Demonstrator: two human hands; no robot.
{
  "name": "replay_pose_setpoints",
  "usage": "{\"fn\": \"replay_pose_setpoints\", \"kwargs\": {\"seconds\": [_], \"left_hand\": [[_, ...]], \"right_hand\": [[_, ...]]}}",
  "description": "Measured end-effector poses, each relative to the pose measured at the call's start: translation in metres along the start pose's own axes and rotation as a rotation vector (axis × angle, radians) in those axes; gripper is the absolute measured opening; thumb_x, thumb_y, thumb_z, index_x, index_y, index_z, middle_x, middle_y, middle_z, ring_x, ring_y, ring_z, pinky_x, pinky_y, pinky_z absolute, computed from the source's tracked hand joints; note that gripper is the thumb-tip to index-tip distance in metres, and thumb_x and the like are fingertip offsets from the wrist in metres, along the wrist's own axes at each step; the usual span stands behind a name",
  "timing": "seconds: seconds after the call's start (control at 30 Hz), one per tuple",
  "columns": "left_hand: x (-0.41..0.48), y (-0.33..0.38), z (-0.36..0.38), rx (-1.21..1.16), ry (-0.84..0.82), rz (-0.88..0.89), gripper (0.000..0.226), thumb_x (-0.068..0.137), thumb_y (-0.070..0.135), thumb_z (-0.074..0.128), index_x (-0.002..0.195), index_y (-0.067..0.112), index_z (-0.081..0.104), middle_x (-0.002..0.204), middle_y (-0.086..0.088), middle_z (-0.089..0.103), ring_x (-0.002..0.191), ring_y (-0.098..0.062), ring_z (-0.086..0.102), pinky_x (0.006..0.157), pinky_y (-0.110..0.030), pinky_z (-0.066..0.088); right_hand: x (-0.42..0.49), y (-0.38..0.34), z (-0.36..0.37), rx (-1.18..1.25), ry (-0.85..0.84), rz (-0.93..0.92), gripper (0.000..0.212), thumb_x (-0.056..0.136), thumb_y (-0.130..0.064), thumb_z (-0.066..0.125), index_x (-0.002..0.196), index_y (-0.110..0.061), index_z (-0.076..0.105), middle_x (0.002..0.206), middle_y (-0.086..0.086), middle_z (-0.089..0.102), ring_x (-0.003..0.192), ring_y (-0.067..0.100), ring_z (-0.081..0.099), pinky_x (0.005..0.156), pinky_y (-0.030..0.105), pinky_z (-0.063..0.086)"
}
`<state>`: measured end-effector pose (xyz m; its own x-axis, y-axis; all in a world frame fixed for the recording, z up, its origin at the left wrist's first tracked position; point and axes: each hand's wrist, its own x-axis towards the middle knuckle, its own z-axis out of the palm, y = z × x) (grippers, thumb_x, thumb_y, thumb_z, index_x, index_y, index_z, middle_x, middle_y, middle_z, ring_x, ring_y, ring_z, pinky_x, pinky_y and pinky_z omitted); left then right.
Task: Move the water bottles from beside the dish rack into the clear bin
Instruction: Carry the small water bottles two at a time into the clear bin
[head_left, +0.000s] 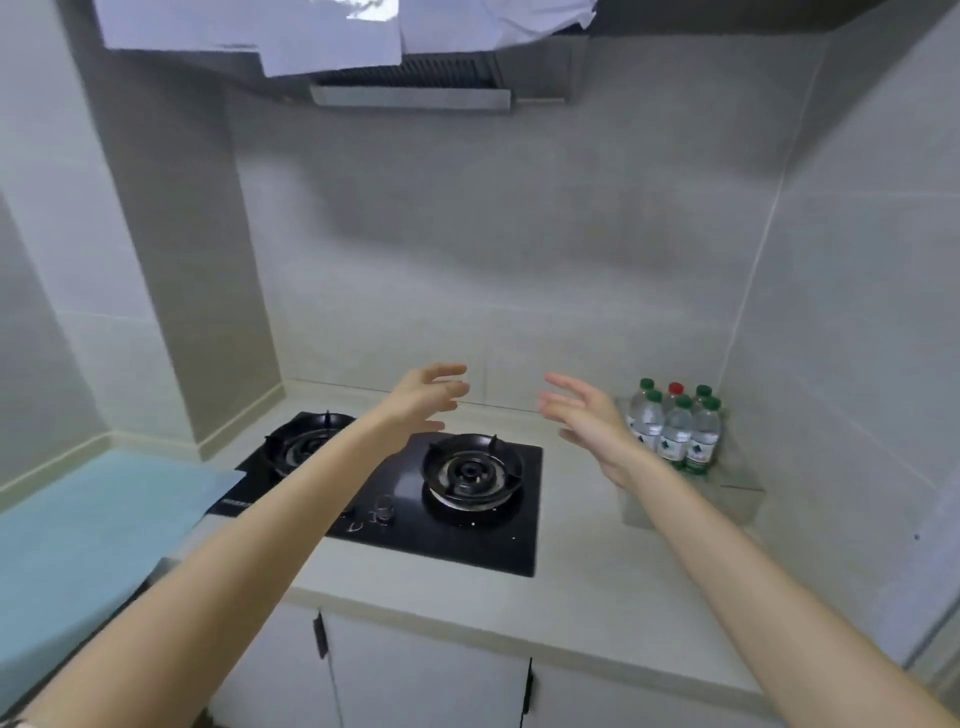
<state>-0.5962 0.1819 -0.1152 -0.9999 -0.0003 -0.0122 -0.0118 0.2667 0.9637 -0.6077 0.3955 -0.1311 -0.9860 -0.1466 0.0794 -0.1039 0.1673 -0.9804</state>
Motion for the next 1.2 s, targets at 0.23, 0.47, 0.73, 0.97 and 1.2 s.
{"fn": "replay_pose_setpoints", "kwargs": {"seconds": [0.23, 0.47, 0.73, 0.97, 1.2], "left_hand": [[-0.117, -0.034, -0.134, 0.026, 0.333, -0.030, 0.041, 0.095, 0.021, 0.057, 0.135, 0.018, 0.049, 0.132, -0.004, 0.058, 0.114, -0.022, 0.058, 0.101, -0.041, 0.045], [-0.263, -0.068, -0.263, -0.002, 0.639, -0.037, 0.033, 0.095, 0.020, 0.057, 0.128, 0.024, 0.054, 0.125, 0.002, 0.063, 0.110, -0.017, 0.062, 0.094, -0.037, 0.050], [-0.459, -0.116, -0.409, 0.044, 0.989, -0.141, 0.033, 0.095, 0.018, 0.057, 0.128, 0.022, 0.057, 0.123, 0.000, 0.064, 0.111, -0.019, 0.062, 0.095, -0.038, 0.049], [-0.620, -0.154, -0.506, 0.074, 1.225, -0.212, 0.030, 0.095, 0.018, 0.057, 0.124, 0.025, 0.058, 0.121, 0.002, 0.065, 0.107, -0.015, 0.064, 0.096, -0.040, 0.050], [-0.742, -0.187, -0.569, 0.064, 1.444, -0.294, 0.026, 0.095, 0.020, 0.057, 0.120, 0.029, 0.059, 0.119, 0.005, 0.065, 0.105, -0.011, 0.064, 0.093, -0.035, 0.051]], "right_hand": [[-0.026, -0.034, 0.142, 0.005, -0.323, -0.111, 0.048, 0.091, -0.012, 0.063, 0.137, -0.024, 0.052, 0.129, -0.003, 0.062, 0.115, 0.010, 0.057, 0.093, 0.028, 0.041], [-0.081, -0.080, 0.302, 0.094, -0.635, -0.215, 0.048, 0.089, -0.016, 0.068, 0.133, -0.029, 0.054, 0.124, -0.007, 0.065, 0.114, 0.006, 0.061, 0.106, 0.040, 0.044], [-0.189, -0.134, 0.528, 0.193, -0.970, -0.289, 0.039, 0.089, -0.012, 0.067, 0.121, -0.031, 0.056, 0.113, -0.008, 0.069, 0.106, 0.012, 0.066, 0.098, 0.039, 0.051], [-0.292, -0.163, 0.715, 0.189, -1.237, -0.299, 0.049, 0.088, -0.011, 0.068, 0.130, -0.031, 0.051, 0.120, -0.002, 0.067, 0.110, 0.011, 0.064, 0.098, 0.038, 0.050], [-0.393, -0.176, 0.866, 0.196, -1.441, -0.307, 0.048, 0.089, -0.020, 0.068, 0.133, -0.029, 0.050, 0.124, -0.001, 0.065, 0.113, 0.010, 0.061, 0.102, 0.041, 0.048]]}}
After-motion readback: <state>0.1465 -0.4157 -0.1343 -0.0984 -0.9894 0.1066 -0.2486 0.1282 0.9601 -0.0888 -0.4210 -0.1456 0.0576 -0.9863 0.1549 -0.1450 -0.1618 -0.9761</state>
